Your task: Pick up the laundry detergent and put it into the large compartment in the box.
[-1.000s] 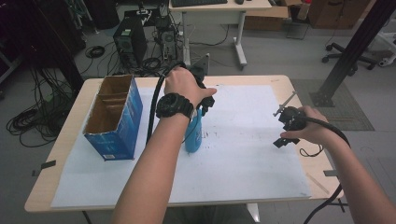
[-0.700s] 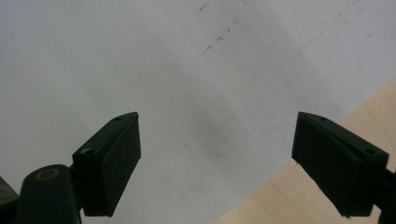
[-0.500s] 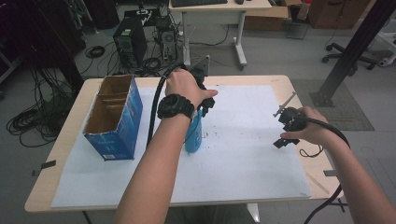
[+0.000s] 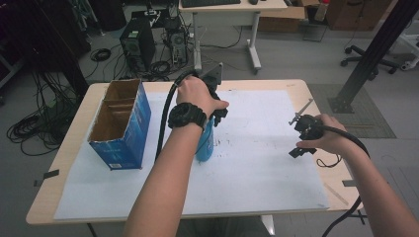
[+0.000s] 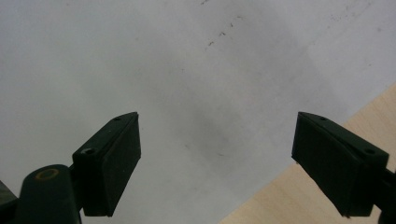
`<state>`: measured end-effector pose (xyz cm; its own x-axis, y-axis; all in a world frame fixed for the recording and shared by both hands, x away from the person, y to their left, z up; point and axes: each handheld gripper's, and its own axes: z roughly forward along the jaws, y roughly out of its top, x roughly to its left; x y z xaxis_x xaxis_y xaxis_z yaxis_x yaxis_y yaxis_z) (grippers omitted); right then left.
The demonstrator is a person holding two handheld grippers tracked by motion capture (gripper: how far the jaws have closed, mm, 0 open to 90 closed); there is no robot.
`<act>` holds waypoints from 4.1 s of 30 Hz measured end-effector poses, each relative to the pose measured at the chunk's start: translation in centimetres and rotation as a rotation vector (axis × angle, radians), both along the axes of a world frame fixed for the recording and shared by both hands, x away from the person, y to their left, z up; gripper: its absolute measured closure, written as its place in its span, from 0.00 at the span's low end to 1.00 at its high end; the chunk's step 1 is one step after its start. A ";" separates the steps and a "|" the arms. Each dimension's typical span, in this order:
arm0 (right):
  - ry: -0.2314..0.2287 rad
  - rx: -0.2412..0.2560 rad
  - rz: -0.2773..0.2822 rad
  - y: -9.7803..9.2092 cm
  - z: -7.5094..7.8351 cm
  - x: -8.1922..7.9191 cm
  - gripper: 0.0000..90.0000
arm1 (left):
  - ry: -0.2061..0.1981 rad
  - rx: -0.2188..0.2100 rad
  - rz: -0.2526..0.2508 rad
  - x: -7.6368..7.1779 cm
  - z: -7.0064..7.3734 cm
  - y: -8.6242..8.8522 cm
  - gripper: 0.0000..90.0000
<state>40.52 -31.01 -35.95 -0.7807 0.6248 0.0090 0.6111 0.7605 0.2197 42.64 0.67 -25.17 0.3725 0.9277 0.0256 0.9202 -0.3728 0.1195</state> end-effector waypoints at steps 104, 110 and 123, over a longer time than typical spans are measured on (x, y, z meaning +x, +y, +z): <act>0.012 0.001 0.003 0.2 0.0 0.1 0.17 | 0.081 -0.001 0.057 1.0 -1.2 0.4 0.42; 0.009 0.008 0.007 0.5 0.2 0.1 0.17 | 0.085 -0.004 0.056 1.0 0.4 0.5 0.42; 0.006 0.010 0.009 0.8 0.9 -0.1 0.17 | 0.070 -0.013 0.051 0.8 3.4 0.8 0.42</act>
<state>40.47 -30.17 -35.06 -0.7861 0.6178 0.0197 0.6057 0.7635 0.2241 43.41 1.47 -21.73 0.3249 0.9457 -0.0107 0.9443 -0.3237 0.0587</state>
